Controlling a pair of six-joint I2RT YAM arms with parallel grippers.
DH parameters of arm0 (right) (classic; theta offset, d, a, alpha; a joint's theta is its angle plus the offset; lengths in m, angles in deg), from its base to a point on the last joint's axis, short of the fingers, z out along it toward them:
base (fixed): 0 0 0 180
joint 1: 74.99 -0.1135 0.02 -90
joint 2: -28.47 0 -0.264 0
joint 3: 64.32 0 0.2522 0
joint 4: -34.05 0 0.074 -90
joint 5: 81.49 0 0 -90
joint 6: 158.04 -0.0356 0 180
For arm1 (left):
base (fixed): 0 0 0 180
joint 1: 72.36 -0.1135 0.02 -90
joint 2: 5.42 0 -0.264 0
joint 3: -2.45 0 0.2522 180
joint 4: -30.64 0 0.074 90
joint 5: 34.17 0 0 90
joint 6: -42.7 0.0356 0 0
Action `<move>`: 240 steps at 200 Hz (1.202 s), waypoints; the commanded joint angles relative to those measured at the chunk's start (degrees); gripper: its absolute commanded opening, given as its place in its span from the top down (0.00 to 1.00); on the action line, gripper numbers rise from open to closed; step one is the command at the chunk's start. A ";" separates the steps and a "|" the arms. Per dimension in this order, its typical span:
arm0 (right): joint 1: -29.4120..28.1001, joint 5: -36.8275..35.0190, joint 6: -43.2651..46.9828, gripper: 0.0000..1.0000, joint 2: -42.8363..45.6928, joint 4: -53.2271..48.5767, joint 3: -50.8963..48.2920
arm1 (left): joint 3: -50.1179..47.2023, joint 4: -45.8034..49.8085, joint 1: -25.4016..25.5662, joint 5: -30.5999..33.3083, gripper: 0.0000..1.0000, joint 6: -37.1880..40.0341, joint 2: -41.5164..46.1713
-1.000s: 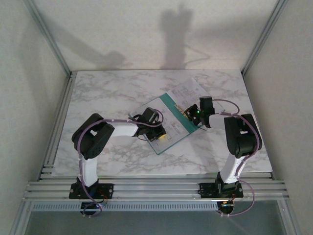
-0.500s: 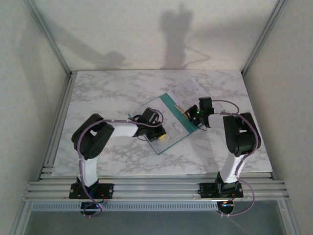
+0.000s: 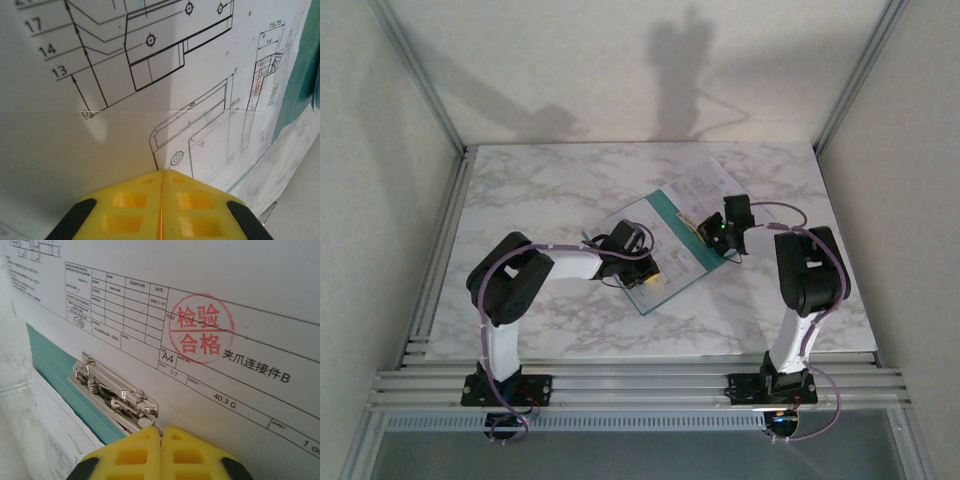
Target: Put the files into the folder
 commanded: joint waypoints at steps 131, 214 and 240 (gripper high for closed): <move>-2.90 -17.16 -5.69 1.00 -10.76 -36.28 11.84 | -2.36 9.14 -0.55 4.01 0.93 0.10 -1.56; -4.77 -19.55 -6.86 1.00 -17.17 -50.11 21.96 | -2.18 9.01 -0.64 3.84 0.93 0.19 -1.50; -5.60 -20.41 -7.75 1.00 -18.91 -53.89 24.86 | -2.18 9.00 -0.64 3.93 0.93 0.36 -1.46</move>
